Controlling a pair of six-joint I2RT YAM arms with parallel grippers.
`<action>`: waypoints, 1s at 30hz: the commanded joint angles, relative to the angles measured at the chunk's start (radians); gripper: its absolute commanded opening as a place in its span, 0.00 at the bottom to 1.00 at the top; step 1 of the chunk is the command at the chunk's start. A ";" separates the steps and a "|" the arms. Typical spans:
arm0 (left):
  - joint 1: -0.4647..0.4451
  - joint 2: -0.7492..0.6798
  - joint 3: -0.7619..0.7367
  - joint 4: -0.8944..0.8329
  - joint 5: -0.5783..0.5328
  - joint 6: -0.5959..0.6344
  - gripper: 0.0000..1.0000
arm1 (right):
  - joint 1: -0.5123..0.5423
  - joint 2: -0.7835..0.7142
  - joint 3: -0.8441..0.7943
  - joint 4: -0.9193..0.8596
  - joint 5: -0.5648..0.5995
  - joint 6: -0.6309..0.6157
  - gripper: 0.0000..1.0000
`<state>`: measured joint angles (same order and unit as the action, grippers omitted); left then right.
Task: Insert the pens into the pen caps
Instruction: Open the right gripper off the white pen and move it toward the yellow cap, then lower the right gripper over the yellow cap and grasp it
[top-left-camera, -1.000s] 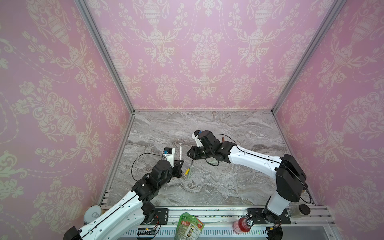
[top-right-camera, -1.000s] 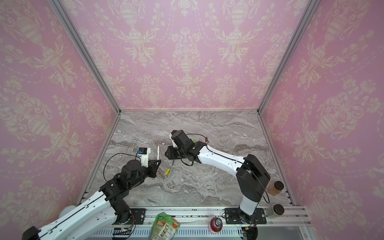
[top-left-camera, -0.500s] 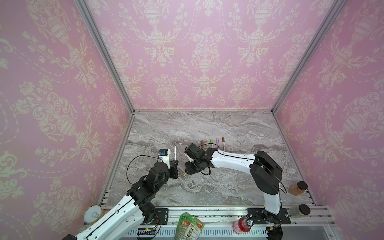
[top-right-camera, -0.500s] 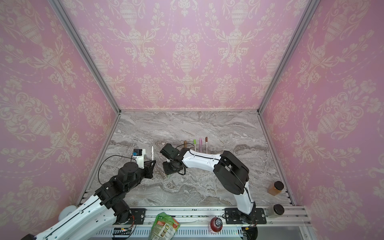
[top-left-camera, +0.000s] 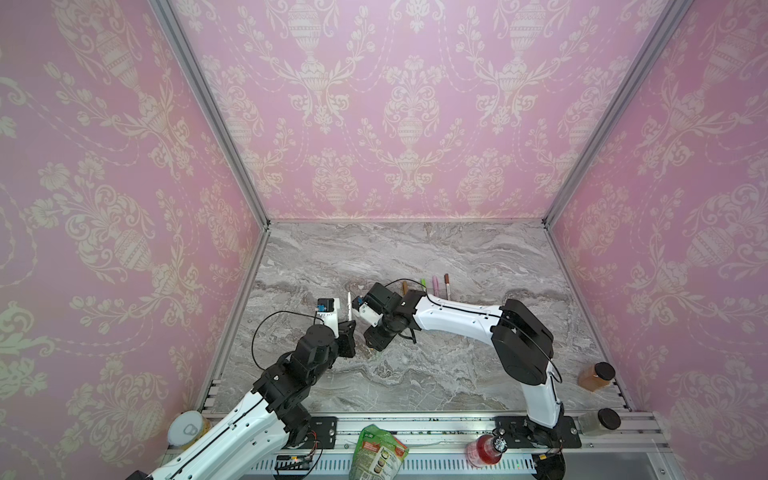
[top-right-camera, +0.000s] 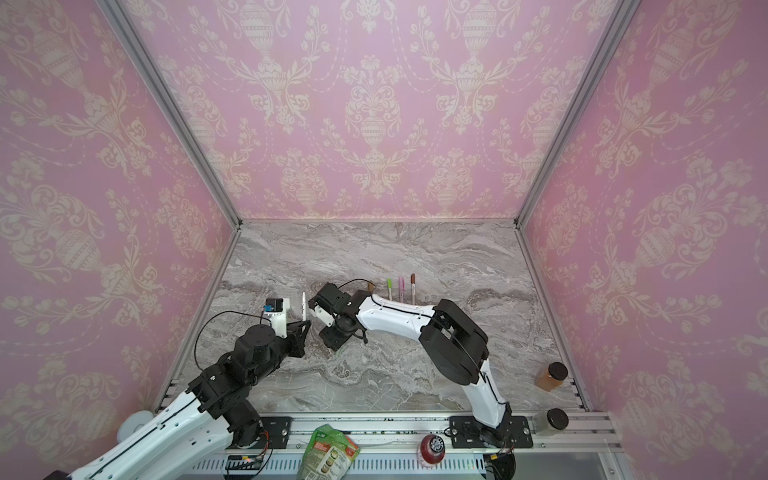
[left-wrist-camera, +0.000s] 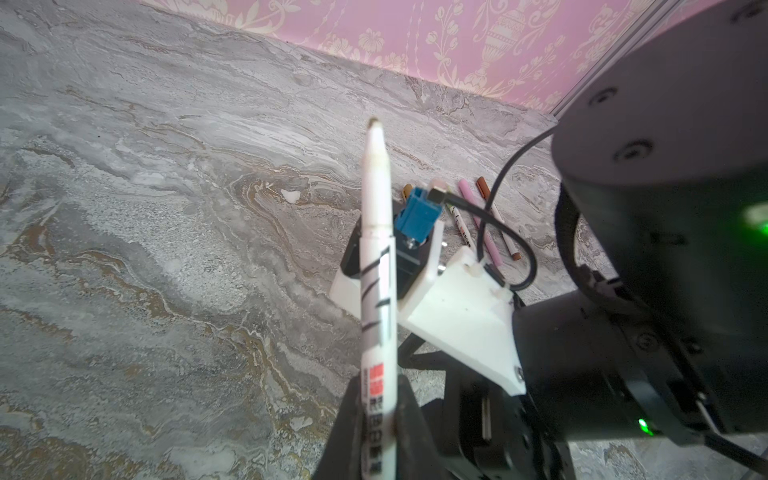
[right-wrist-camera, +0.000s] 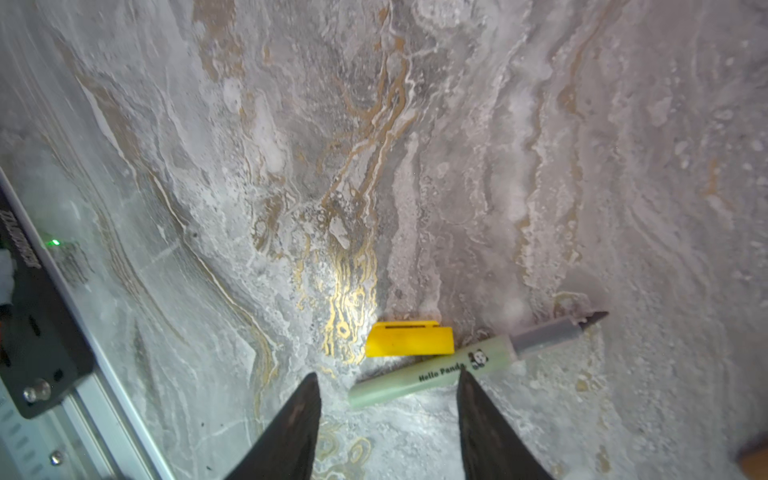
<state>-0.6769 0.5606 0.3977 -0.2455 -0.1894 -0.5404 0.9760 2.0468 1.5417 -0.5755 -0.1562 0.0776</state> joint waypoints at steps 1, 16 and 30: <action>0.006 -0.002 0.016 -0.022 -0.001 -0.016 0.00 | 0.009 0.050 0.050 -0.088 0.016 -0.159 0.55; 0.006 0.022 0.029 -0.020 0.001 -0.011 0.00 | 0.019 0.138 0.100 -0.132 -0.016 -0.212 0.55; 0.006 0.015 0.027 -0.021 -0.004 -0.010 0.00 | 0.026 0.069 0.034 -0.069 -0.013 -0.175 0.54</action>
<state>-0.6769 0.5835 0.3977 -0.2531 -0.1894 -0.5404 0.9943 2.1494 1.6112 -0.6689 -0.1677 -0.1242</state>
